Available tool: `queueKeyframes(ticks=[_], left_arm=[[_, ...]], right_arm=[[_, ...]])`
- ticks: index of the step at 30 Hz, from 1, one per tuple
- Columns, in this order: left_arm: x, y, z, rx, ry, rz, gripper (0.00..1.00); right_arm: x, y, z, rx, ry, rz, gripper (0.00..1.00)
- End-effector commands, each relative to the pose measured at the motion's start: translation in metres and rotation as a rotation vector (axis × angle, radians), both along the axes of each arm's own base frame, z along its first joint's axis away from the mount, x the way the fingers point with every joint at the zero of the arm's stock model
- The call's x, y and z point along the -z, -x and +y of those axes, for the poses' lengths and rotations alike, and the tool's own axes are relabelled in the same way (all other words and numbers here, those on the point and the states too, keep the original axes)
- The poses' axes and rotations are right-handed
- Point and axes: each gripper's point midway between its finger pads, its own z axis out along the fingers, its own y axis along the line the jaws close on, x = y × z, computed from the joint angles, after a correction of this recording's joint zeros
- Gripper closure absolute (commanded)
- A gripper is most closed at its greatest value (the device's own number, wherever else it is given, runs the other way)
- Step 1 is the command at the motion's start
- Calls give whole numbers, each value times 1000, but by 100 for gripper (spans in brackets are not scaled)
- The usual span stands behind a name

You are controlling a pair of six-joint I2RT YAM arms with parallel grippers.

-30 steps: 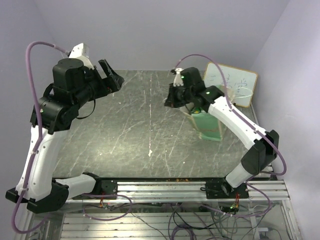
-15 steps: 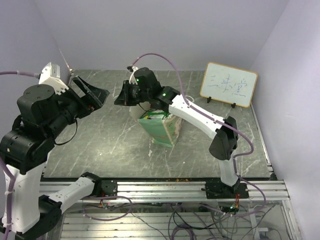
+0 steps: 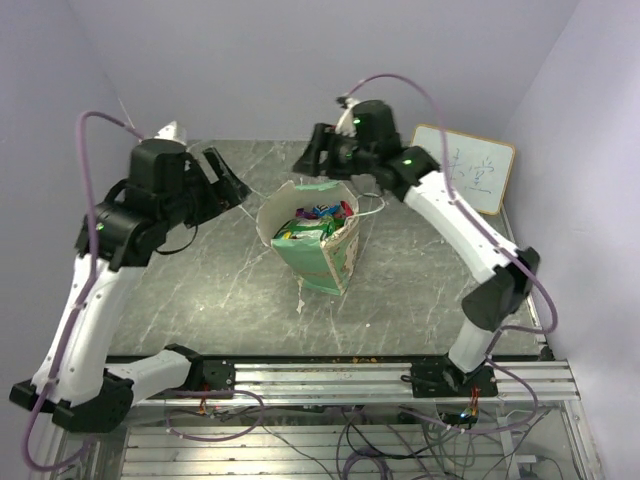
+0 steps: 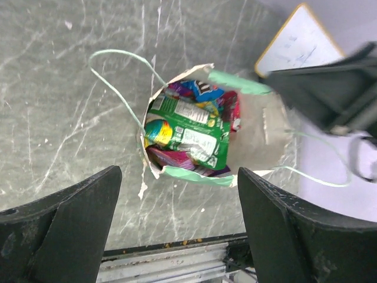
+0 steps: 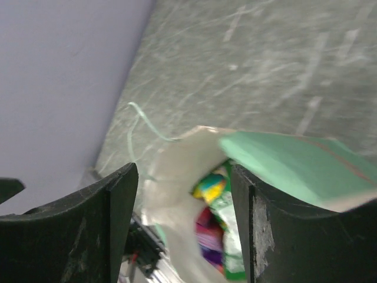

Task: Take the snacks out of the paper bag

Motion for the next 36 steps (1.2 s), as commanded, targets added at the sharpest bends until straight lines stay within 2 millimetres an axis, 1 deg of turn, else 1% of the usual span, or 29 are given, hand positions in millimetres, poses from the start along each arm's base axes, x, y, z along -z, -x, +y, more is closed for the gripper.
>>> queueKeyframes(ticks=[1,3,4,5,7,9,11,12,14,17,19,21,22,24,26,28,31,33,35,36], left_arm=[[23,-18,-23,59,42,50,10],[41,-26,-27,67,45,92,9],[51,-31,-26,61,46,122,9],[61,-35,-25,60,51,155,10],[73,-40,-24,61,80,195,14],[79,-44,-25,60,118,201,15],[88,-48,-17,21,130,217,16],[92,-50,-11,0,134,224,18],[101,-57,-4,-15,149,237,19],[112,-71,0,-17,160,257,22],[120,-81,1,-9,145,265,22],[129,-91,3,-7,142,289,23],[137,-97,3,-1,146,310,25],[145,-104,2,7,160,334,28],[149,-110,1,12,162,341,30],[151,-116,3,9,159,348,33],[157,-121,0,13,188,355,35],[160,-129,-5,28,234,344,39],[159,-133,-10,50,268,331,49],[156,-136,-10,50,269,321,55]], right_arm=[[-19,17,-66,51,147,-64,34],[-24,24,-90,107,213,-80,32],[-24,28,-103,147,245,-77,29],[-22,31,-116,190,271,-67,25],[-17,39,-137,264,307,-44,25],[-13,50,-149,300,304,-23,25],[-8,58,-153,316,289,7,25],[-4,62,-155,319,286,20,25],[-4,67,-158,328,279,36,27],[-7,74,-162,339,269,53,29],[-7,80,-161,334,248,65,30],[-4,85,-158,319,221,85,32],[-3,87,-155,310,205,98,33],[2,89,-146,293,165,127,35],[4,90,-137,272,125,149,38],[5,91,-132,269,95,166,41],[8,91,-126,264,53,182,47],[10,90,-123,261,33,188,52],[11,89,-122,266,28,195,54],[12,89,-123,273,36,198,55]])
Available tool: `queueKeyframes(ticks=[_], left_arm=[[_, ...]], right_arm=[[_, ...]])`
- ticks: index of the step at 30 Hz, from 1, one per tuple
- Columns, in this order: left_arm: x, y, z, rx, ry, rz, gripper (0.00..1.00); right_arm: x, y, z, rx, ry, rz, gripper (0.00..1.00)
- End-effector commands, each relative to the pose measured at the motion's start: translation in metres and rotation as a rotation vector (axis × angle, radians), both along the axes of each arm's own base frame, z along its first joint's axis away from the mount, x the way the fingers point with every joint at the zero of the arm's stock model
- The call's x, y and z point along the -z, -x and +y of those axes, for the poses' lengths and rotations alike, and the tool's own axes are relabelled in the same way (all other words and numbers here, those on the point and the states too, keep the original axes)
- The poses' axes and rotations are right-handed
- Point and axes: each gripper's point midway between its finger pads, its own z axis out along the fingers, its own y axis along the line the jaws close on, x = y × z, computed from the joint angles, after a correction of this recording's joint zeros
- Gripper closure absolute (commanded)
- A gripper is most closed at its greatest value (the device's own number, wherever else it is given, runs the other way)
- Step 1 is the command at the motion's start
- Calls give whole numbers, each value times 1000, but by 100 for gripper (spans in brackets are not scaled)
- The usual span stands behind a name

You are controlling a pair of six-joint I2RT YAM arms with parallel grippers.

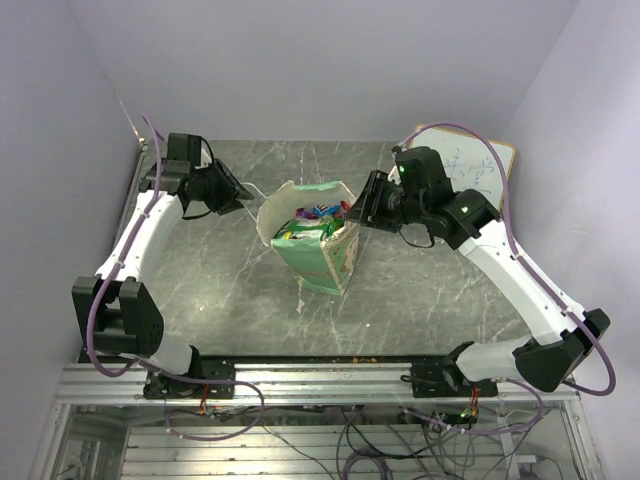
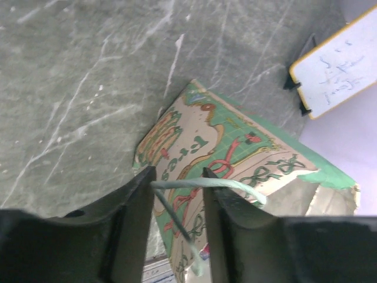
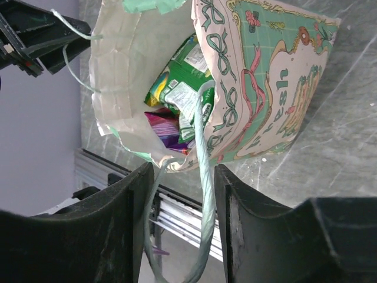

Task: Take the snacks out of the paper bag

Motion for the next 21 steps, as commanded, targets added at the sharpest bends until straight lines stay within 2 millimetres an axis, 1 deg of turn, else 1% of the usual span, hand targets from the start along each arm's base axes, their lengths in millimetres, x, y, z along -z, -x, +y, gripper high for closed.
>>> queueKeyframes(ticks=[1,4,6,8,10,11,12,14,15,18,19,21], left_arm=[[-23,-20,-8,28,80,-105,61],[-51,-30,2,11,56,-201,80],[-71,-33,11,-3,41,-256,86],[-86,-34,18,-13,34,-283,93],[-98,-34,22,-17,33,-296,93],[-103,-34,20,-11,40,-307,93],[-108,-34,19,-4,53,-317,93],[-118,-34,15,5,83,-330,93],[-123,-34,14,7,98,-335,93],[-136,-35,12,8,127,-354,93],[-142,-36,12,6,128,-367,93],[-152,-36,14,1,120,-383,93]], right_arm=[[-18,-2,5,18,-69,-30,56],[-20,-4,3,15,-53,-44,64],[-20,-5,2,9,-37,-55,68],[-18,-8,2,6,-17,-62,70],[-17,-14,0,10,14,-73,70],[-17,-17,0,4,30,-81,69],[-19,-19,1,-8,40,-90,66],[-20,-26,3,-19,63,-102,53],[-21,-29,4,-19,68,-108,51],[-23,-36,15,-52,55,-107,53],[-22,-37,21,-69,39,-98,56],[-21,-37,36,-121,-3,-77,67]])
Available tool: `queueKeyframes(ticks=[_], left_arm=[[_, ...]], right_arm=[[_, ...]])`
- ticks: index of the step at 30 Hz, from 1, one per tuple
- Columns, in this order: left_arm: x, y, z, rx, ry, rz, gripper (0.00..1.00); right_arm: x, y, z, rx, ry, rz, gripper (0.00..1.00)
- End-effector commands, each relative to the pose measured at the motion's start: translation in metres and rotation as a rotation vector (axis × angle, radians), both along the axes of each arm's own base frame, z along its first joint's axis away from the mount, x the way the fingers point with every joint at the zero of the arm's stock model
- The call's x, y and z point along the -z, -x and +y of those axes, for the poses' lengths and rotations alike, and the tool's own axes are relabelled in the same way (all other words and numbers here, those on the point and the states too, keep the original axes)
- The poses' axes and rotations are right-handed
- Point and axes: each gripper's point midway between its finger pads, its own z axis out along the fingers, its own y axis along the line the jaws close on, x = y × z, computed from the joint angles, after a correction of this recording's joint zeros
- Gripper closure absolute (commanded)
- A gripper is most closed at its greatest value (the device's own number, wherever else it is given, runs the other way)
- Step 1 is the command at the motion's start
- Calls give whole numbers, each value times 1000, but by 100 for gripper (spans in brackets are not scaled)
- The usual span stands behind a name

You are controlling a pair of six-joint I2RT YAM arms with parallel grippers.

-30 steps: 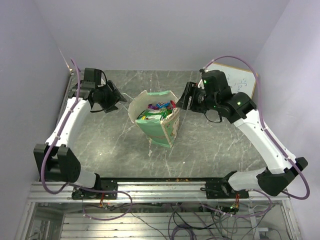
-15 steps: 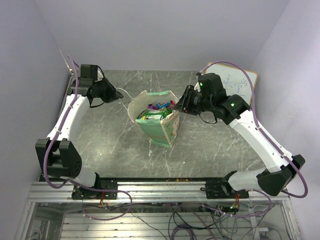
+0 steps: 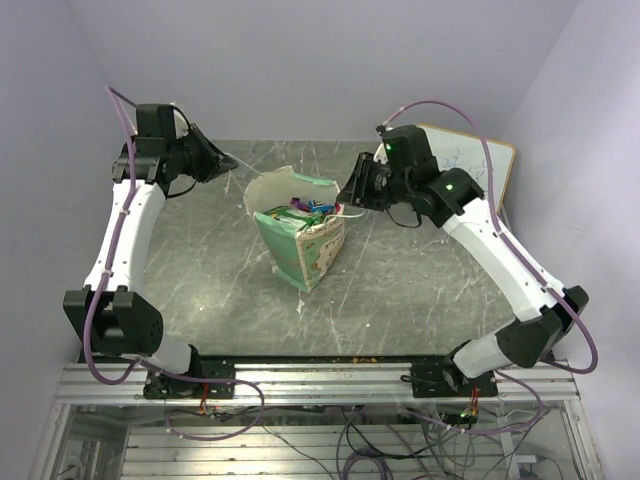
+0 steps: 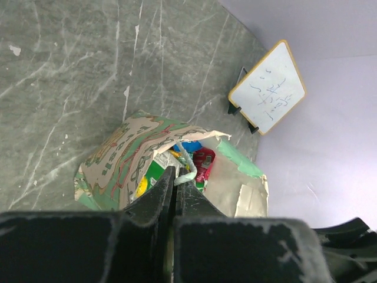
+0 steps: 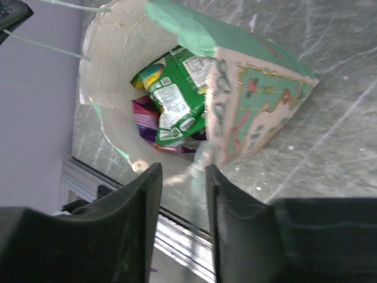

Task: Take the snacks out of the paper bag

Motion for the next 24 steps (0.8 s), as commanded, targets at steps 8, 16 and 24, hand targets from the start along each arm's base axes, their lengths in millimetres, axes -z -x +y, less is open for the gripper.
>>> queueKeyframes(ticks=[8,16,24], left_arm=[[-116,-19,39,-76,41,-259,93],[-158,-18,26,28,93,-419,93],[-103,21,-25,193,206,-302,93]], right_arm=[[-9,-12,64,-223,-156,24,94],[3,-16,87,-317,-186,29,97],[75,30,79,-366,-124,172,96]])
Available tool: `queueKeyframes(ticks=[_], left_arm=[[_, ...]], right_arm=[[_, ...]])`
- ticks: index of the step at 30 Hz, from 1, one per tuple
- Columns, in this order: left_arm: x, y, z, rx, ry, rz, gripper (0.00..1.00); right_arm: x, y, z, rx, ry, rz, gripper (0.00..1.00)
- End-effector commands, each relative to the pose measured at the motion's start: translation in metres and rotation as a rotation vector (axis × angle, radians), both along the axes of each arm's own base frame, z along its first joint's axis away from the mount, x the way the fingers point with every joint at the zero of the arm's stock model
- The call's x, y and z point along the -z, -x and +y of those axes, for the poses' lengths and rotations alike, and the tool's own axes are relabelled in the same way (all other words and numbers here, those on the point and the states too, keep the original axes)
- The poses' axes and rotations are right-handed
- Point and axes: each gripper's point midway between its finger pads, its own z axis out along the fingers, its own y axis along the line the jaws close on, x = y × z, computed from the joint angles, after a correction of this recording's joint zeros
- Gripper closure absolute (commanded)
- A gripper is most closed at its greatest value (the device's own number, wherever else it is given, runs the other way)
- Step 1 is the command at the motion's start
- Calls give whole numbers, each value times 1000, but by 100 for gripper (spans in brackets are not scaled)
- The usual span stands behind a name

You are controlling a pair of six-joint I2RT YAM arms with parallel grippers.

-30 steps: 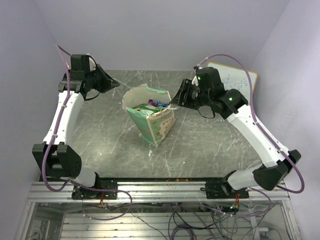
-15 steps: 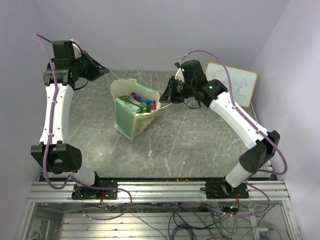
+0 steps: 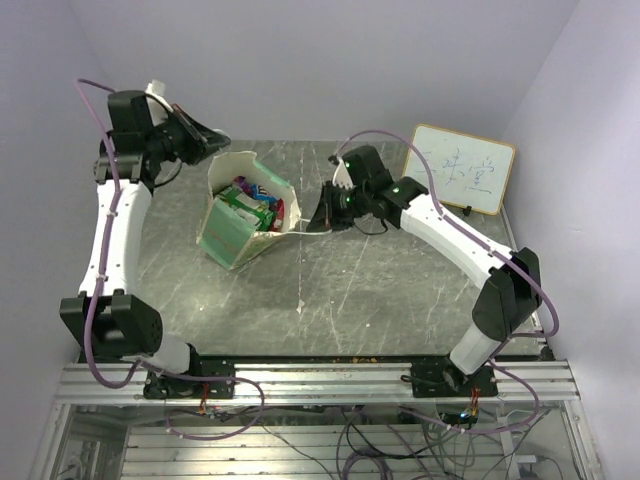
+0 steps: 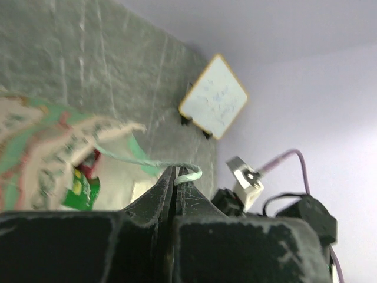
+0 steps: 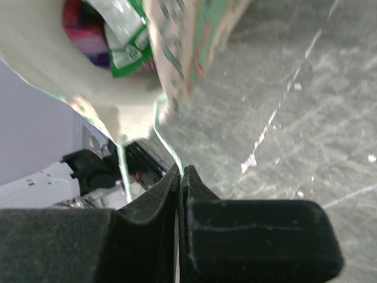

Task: Take the snacks out of the paper bag

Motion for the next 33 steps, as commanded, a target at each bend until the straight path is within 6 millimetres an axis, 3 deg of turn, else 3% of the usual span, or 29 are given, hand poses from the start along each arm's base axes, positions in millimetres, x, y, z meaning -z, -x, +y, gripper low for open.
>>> queueKeyframes(ticks=[1,4,10,14,16,19,23,28,33], left_arm=[[-29,42,-45,177,86,-126,93],[-16,64,-60,214,97,-90,93],[-18,92,-86,249,110,-83,93],[0,106,-108,280,88,-26,93],[7,112,-111,288,73,-5,93],[14,115,-101,242,17,13,93],[19,120,-99,248,-17,32,93],[21,121,-101,257,-4,51,93],[19,122,-104,276,13,45,93]], right_arm=[[-2,29,-4,-56,-21,-22,96],[11,42,-14,-55,3,8,96],[31,60,-34,-33,47,28,95],[37,62,-45,-16,88,7,87],[38,59,-55,-11,137,-27,83],[37,50,-74,2,246,-111,77],[21,36,-84,-54,347,-328,68],[-21,37,-46,-164,322,-640,53],[-51,16,-34,-138,306,-787,49]])
